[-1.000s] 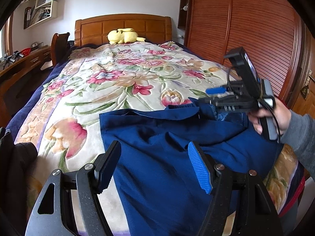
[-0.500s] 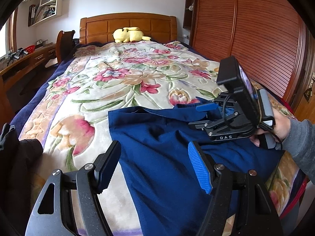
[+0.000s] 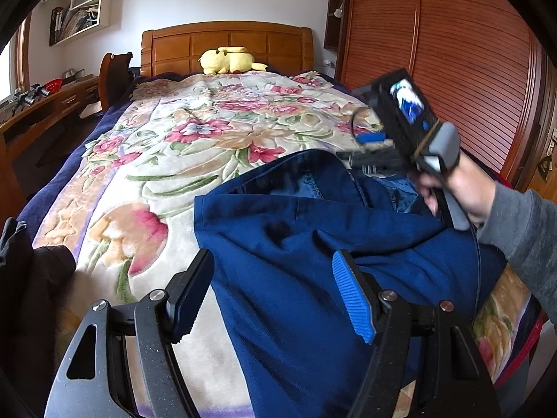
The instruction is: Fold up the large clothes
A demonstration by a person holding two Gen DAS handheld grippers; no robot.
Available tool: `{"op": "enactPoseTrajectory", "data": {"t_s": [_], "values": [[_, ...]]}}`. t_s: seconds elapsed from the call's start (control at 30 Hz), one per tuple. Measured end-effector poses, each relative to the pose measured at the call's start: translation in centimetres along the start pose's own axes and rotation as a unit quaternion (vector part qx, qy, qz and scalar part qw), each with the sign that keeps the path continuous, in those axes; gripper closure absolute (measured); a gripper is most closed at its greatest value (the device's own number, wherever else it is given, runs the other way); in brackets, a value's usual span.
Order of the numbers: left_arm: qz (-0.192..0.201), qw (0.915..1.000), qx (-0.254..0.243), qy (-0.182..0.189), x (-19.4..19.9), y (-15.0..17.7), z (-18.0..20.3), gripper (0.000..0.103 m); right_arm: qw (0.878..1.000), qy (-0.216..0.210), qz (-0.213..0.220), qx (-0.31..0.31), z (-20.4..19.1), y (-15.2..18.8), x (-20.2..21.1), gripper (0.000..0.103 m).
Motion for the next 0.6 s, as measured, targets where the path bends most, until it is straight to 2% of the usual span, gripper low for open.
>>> {"op": "enactPoseTrajectory", "data": {"t_s": [0.13, 0.2, 0.37, 0.6], "values": [[-0.008, 1.0, -0.003, 0.002, -0.6, 0.1, 0.4, 0.032, 0.999, -0.023, 0.019, -0.022, 0.4, -0.4, 1.5, 0.047], [-0.011, 0.9999, -0.003, 0.003, -0.9, 0.1, 0.4, 0.032, 0.998, -0.059, 0.016, -0.021, -0.1, 0.3, 2.2, 0.047], [-0.026, 0.9996, 0.0, 0.011, -2.1, 0.5, 1.0, 0.032, 0.992, -0.123, -0.013, 0.005, -2.9, 3.3, 3.2, 0.047], [-0.047, 0.9988, -0.012, 0.011, -3.8, 1.4, 2.2, 0.032, 0.984, -0.169, -0.063, 0.005, -4.4, 6.6, 2.3, 0.047]]}}
Point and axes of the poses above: each gripper's, at about its wrist camera, not at the fingertips, and x roughly against the way its jaws point, z to its right, y to its underside, the point moved 3 cm from there along -x, roughly the way its jaws point, and after that the axes turned 9 degrees about -y, right-handed, at the moved point
